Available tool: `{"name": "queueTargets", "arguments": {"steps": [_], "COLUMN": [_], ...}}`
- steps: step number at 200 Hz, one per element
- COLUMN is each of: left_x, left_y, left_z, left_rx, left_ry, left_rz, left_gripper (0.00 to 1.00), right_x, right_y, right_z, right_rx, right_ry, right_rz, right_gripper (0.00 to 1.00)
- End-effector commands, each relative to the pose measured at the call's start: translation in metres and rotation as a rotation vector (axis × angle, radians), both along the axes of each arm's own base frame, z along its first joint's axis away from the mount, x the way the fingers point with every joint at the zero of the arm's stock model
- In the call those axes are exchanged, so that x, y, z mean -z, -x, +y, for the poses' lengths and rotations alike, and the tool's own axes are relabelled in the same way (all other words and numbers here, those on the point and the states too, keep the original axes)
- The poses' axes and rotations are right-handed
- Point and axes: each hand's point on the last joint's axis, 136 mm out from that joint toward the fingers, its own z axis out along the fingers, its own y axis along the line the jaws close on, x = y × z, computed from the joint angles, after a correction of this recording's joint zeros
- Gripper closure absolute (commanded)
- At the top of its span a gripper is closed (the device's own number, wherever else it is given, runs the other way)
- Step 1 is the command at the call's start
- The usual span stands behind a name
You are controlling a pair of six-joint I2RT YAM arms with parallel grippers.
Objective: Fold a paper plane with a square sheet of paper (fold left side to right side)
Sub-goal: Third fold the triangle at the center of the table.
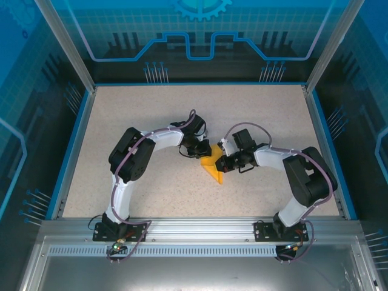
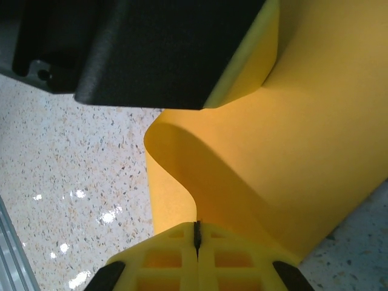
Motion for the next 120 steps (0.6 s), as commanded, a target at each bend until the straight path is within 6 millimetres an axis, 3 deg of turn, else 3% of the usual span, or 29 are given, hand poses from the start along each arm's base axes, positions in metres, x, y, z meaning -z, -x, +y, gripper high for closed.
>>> {"name": "queueTargets", "arguments": {"steps": [1,120], "left_x": [0.023,0.023], "left_y": [0.016,0.017], "left_z": [0.014,0.015], "left_rx": [0.007,0.004], "left_ry": [-0.060,-0.058], "left_rz": [0.065,0.064], "left_gripper": [0.87,0.87], "right_x": [0.003,0.011], "right_y": [-0.008,-0.014], "right_z": [-0.006,-0.016], "right_rx": [0.035,0.075], "right_ry": [0.018,0.061], "right_rz": [0.021,0.036], "right_gripper": [1.00,1.00]}}
